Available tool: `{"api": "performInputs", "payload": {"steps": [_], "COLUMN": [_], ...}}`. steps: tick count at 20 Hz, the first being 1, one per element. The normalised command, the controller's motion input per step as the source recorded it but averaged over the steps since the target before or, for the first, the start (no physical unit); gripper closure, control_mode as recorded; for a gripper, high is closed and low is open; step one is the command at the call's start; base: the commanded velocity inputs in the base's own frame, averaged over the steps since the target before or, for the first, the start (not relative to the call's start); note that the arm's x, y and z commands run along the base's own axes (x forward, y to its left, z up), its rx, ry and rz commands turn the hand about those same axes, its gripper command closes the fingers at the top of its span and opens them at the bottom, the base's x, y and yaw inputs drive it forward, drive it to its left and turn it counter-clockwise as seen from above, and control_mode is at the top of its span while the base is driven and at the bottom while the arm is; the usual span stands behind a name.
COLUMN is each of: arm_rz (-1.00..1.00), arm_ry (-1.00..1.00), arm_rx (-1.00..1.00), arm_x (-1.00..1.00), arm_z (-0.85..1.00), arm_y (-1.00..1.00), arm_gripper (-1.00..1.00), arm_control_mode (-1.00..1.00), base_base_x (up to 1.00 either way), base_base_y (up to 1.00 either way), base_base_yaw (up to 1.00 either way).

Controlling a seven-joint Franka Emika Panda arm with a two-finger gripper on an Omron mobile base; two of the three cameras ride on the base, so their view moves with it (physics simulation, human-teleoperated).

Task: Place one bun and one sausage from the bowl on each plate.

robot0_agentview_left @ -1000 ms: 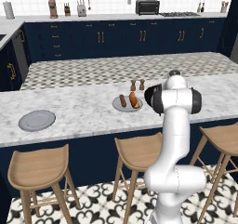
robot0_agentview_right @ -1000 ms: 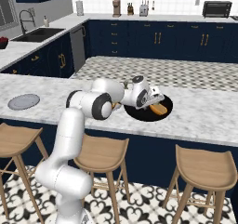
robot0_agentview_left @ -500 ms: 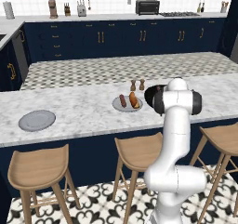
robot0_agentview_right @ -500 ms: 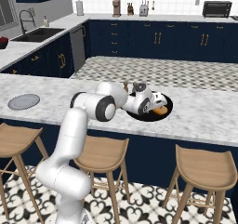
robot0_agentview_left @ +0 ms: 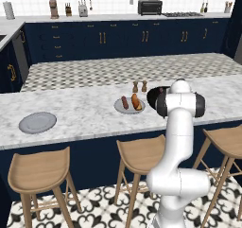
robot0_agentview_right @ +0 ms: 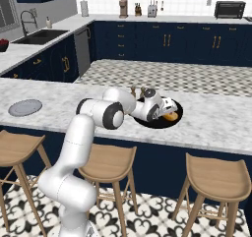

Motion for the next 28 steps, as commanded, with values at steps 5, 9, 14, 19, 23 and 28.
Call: {"api": "performInputs", "payload": {"steps": [5, 9, 14, 19, 23, 28], "arm_rz": [0.0, 0.0, 0.0, -0.07, -0.11, -0.04], "arm_ry": [0.0, 0.0, 0.0, 0.01, 0.01, 0.02], "arm_rx": [0.0, 0.0, 0.0, -0.01, 0.0, 0.01], "arm_x": [0.0, 0.0, 0.01, -0.34, -0.75, -0.66], "arm_z": [0.0, 0.0, 0.02, 0.69, 0.62, 0.45], "arm_y": [0.0, 0.0, 0.0, 0.34, 0.66, 0.86], "arm_gripper": [1.0, 1.0, 1.0, 1.0, 1.0, 1.0], "arm_control_mode": [-1.0, -1.0, -1.0, -1.0, -1.0, -1.0], "base_base_x": [0.0, 0.0, 0.0, 0.0, 0.0, 0.0], "base_base_y": [0.0, 0.0, 0.0, 0.0, 0.0, 0.0], "base_base_yaw": [0.0, 0.0, 0.0, 0.0, 0.0, 0.0]}}
